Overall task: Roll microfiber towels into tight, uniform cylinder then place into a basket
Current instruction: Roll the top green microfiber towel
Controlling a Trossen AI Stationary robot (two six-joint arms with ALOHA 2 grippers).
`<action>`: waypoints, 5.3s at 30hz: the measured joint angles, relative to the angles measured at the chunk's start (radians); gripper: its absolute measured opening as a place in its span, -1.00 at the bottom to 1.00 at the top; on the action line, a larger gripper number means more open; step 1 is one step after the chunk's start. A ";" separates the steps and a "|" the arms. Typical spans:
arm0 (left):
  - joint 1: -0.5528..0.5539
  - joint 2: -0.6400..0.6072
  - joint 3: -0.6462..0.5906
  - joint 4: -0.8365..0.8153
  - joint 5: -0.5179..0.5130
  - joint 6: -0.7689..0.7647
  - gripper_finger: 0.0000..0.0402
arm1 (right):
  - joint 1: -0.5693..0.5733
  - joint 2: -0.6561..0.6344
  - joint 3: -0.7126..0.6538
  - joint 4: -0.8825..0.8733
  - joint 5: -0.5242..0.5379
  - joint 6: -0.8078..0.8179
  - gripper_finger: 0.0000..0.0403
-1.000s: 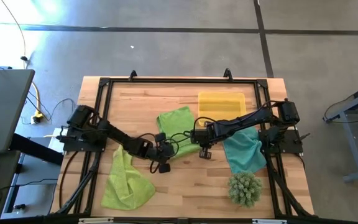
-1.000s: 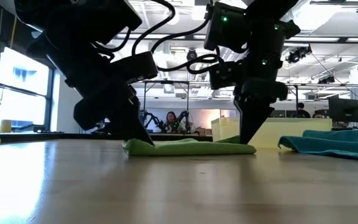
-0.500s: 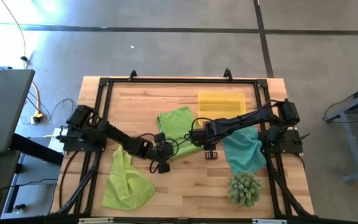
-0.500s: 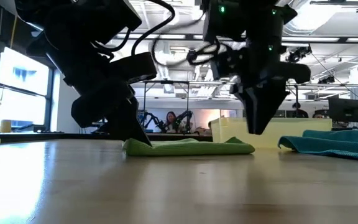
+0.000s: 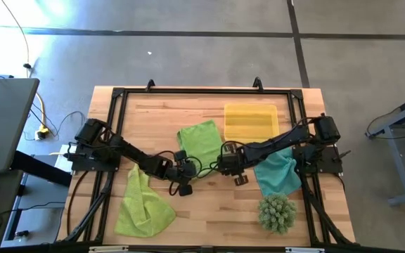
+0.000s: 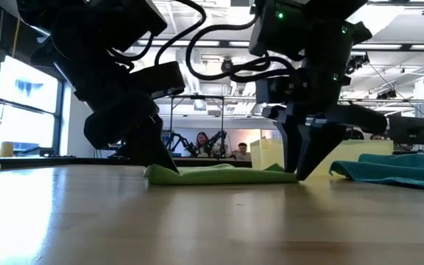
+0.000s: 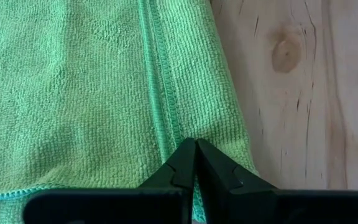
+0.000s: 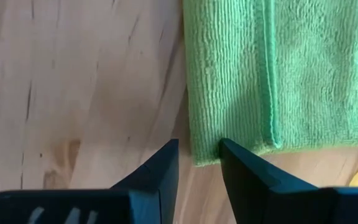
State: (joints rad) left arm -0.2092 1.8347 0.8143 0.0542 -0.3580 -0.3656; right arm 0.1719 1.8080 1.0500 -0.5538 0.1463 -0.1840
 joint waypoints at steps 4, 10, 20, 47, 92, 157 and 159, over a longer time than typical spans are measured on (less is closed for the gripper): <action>0.000 0.001 0.000 0.000 0.000 -0.001 -0.96 | 0.006 0.000 0.001 0.002 -0.001 -0.016 -0.45; 0.000 0.001 0.000 0.001 0.001 -0.023 -0.96 | 0.014 0.000 0.002 0.001 -0.008 -0.006 -0.45; 0.000 0.002 -0.001 0.002 0.001 -0.054 -0.96 | -0.002 -0.003 0.003 0.004 -0.011 0.139 -0.45; 0.000 0.003 -0.002 0.017 -0.002 -0.053 -0.96 | -0.003 -0.113 -0.196 0.366 0.000 -0.042 -0.04; -0.115 -0.058 -0.002 -0.022 -0.181 0.160 -0.21 | -0.124 -0.113 -0.332 0.553 -0.218 0.325 -0.97; -0.023 -0.083 0.001 -0.209 0.053 -0.705 -0.97 | -0.111 -0.115 -0.010 0.091 -0.344 0.204 -0.39; -0.023 -0.082 0.001 -0.210 0.053 -0.705 -0.97 | -0.074 -0.115 0.002 0.115 -0.324 0.120 -0.39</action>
State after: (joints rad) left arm -0.2325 1.7523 0.8153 -0.1562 -0.3047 -1.0706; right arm 0.0983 1.6932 1.0520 -0.4386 -0.1781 -0.0638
